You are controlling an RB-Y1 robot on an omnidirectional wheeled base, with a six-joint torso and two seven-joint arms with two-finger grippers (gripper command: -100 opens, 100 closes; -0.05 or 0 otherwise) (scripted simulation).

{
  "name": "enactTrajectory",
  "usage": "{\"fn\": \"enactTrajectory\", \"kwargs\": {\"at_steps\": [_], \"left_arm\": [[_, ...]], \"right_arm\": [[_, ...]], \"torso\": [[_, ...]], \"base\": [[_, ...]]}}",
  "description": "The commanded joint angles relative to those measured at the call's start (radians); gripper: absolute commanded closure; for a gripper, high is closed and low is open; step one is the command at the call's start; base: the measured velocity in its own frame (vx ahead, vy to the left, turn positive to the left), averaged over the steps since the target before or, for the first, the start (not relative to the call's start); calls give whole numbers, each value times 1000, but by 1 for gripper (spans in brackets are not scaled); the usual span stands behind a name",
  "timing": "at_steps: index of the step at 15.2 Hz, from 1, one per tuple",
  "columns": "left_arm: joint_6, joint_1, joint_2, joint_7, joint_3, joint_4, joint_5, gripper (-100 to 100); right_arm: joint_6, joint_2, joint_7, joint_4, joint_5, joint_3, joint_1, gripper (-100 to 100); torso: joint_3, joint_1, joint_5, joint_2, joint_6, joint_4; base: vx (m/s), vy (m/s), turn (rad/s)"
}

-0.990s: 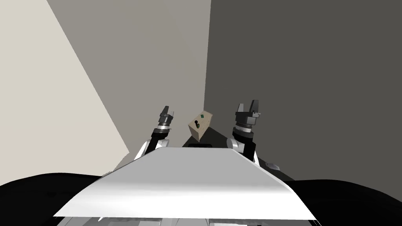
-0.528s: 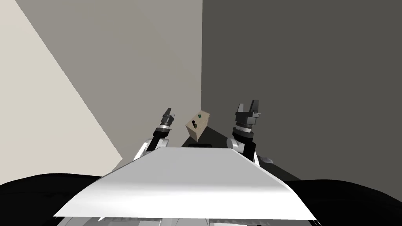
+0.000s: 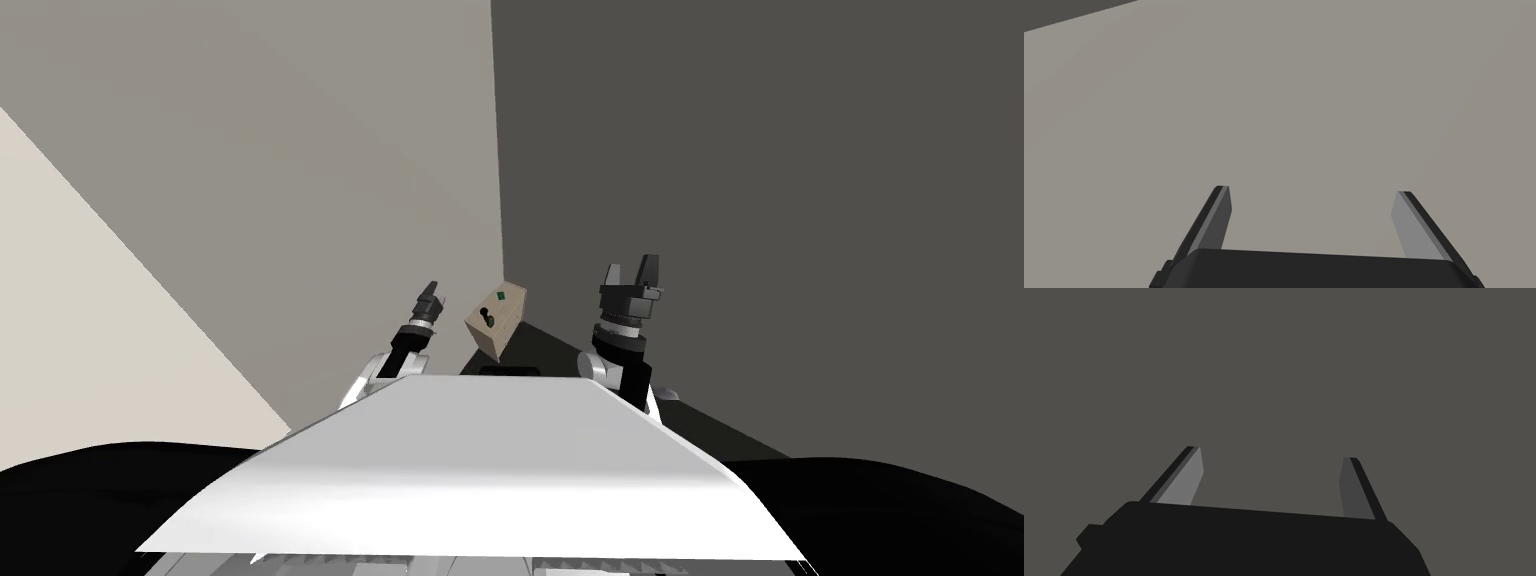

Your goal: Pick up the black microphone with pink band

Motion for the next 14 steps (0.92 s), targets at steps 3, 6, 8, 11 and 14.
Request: {"fn": "enactTrajectory", "kwargs": {"at_steps": [3, 6, 8, 11, 14], "left_arm": [[84, -10, 3, 39, 4, 21, -13, -100], [132, -15, 3, 66, 7, 34, -22, -100], [166, -20, 2, 94, 9, 47, -32, -100], [218, -26, -1, 122, 12, 60, -41, -100], [281, -31, -5, 150, 15, 73, -51, -100]], "right_arm": [[0, 0, 0, 0, 0, 0, 0, 0], [0, 0, 0, 0, 0, 0, 0, 0], [0, 0, 0, 0, 0, 0, 0, 0], [0, 0, 0, 0, 0, 0, 0, 0], [0, 0, 0, 0, 0, 0, 0, 0]], "torso": [[0, 1, 0, 0, 0, 0], [0, 1, 0, -1, 0, 0], [0, 1, 0, 0, 0, 0], [0, 1, 0, 0, 0, 0], [0, 0, 0, -1, 0, 0]], "base": [[2, -39, -93], [5, -35, -97], [4, -36, -80], [3, -38, -99], [12, -48, -147]]}}
